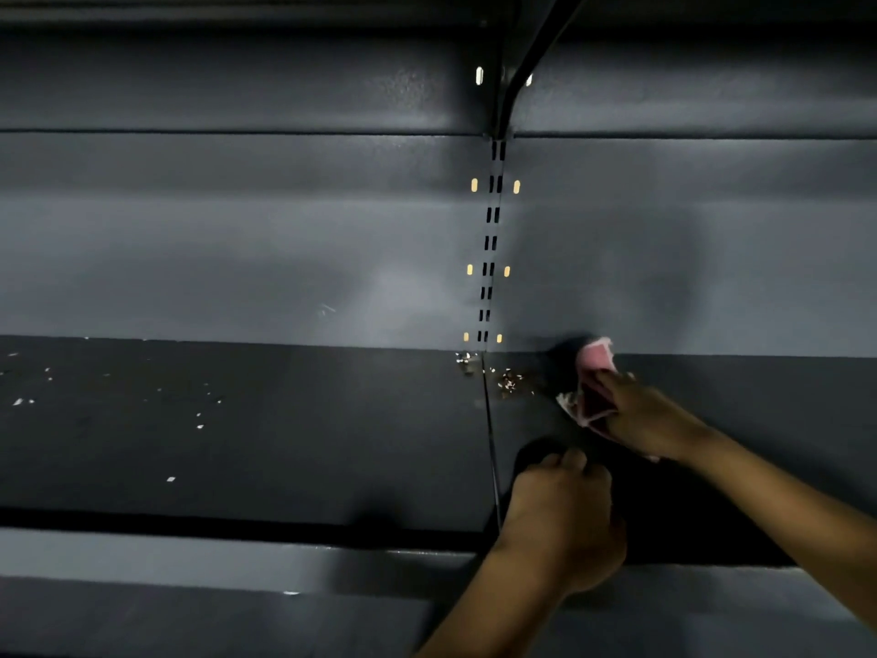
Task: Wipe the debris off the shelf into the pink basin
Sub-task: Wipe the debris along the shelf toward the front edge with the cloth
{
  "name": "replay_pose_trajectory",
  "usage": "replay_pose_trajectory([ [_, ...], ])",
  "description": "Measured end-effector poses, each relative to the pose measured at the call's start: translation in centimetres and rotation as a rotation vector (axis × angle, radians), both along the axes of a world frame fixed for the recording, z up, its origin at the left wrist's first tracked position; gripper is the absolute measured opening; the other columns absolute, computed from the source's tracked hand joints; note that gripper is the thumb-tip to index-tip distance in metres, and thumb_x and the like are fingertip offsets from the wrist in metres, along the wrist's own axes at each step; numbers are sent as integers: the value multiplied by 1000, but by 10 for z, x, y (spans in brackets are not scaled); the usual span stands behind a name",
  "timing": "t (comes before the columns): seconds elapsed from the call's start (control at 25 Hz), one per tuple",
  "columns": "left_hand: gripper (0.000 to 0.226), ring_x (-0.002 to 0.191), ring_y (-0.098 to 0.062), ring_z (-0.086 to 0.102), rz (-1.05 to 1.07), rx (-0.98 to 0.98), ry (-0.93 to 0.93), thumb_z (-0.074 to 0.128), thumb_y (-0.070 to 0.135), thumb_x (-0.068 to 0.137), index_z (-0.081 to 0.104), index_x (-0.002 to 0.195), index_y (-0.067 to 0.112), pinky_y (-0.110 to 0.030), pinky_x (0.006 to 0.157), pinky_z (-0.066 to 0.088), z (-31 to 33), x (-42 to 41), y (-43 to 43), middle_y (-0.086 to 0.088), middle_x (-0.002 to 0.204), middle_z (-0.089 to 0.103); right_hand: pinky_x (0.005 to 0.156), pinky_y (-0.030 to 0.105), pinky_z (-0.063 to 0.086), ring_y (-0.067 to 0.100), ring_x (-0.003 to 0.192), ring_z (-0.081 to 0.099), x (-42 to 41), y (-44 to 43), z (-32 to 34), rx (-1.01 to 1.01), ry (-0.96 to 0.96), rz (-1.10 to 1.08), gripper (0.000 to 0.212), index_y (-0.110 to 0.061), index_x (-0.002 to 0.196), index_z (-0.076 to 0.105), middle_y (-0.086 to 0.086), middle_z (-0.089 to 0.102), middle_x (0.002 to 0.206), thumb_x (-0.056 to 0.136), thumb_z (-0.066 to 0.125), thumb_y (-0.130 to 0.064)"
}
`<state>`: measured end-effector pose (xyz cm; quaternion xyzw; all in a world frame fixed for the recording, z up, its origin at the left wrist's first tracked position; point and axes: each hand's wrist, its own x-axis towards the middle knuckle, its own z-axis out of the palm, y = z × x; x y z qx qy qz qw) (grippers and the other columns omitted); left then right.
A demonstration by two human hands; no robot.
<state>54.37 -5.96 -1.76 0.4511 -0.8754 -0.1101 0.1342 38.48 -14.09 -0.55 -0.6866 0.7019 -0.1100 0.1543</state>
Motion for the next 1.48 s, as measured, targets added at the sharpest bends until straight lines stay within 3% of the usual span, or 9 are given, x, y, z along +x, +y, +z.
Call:
replay_pose_trajectory([
  [0.44,33,117,-35,47,20,68,79,36,22,94,53,117,5,-41,98,39,3,3,2,-17,127,56,100,36,45,28,119,53,148,-67,-7,-159,36,349,51,-5,136,39,13,53,135,89,56,-10],
  [0.52,33,118,-35,47,15,53,92,38,22,93,52,118,6,-41,99,40,0,3,3,-16,128,56,95,35,50,25,114,58,155,-62,1,-166,-151,368,52,-9,137,41,8,55,134,87,58,-10],
  [0.64,33,117,-35,46,35,-11,62,41,21,90,54,114,3,-38,93,38,-2,2,2,-18,126,54,72,7,48,14,92,65,123,-52,20,-339,-295,257,49,-25,125,55,-6,65,108,78,70,-20],
  [0.72,27,107,-37,47,12,-28,77,42,20,90,56,102,0,-33,78,32,0,2,4,-21,115,55,75,13,44,14,95,64,76,-51,28,-420,-306,66,40,-25,117,62,-4,67,103,78,66,-15],
  [0.88,28,104,-37,47,-10,-15,69,42,21,90,55,103,1,-31,71,31,1,1,4,-20,115,54,79,33,49,35,101,63,-9,-52,8,-262,-78,-276,31,-11,105,63,20,67,112,78,65,-25],
  [1.0,30,103,-38,48,-22,-29,61,45,22,89,55,107,1,-36,76,34,0,2,2,-20,116,54,98,41,42,39,119,50,12,-59,-21,-144,90,-187,60,-14,123,50,18,54,131,79,59,-53],
  [1.12,30,104,-37,51,-22,-20,48,49,21,86,57,109,4,-36,81,39,-1,2,1,-19,116,56,103,36,34,27,124,45,67,-72,-28,-255,179,96,46,-21,126,51,8,53,135,86,57,-43],
  [1.32,30,110,-31,54,60,103,146,41,21,91,55,114,8,-39,91,44,-5,1,-2,-13,122,60,76,18,45,21,91,65,138,-65,8,-224,-192,448,33,-10,113,67,9,71,105,81,63,-2],
  [1.48,23,102,-34,54,72,136,146,42,17,87,57,95,2,-37,87,42,0,4,-4,-19,110,58,60,3,44,10,80,64,105,-49,45,-386,-289,349,33,-23,110,67,-1,70,97,81,62,-9],
])
